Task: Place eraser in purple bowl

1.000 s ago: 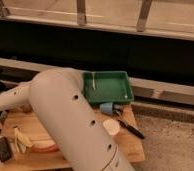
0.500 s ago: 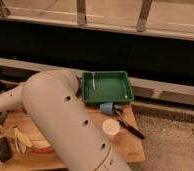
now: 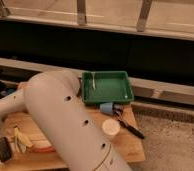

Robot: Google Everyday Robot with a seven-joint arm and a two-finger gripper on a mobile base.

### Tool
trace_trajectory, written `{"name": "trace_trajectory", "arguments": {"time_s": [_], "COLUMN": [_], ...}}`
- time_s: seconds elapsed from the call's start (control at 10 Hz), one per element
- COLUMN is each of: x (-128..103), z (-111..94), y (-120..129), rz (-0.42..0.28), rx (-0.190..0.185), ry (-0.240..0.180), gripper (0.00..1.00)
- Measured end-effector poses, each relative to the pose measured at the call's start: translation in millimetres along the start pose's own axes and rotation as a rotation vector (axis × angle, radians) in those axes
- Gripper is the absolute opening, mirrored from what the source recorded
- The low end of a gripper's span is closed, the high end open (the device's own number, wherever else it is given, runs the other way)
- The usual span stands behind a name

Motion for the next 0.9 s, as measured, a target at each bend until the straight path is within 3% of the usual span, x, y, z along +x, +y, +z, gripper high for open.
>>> {"name": "trace_trajectory", "arguments": {"time_s": [0.3,0.9], "x": [2,-16], "z": [10,27], "y": [-1,0], "rz": [0.020,0.011], "rx": [-0.007,-0.019], "ry": [0.008,-0.038], "gripper": [0.80,0.80]}}
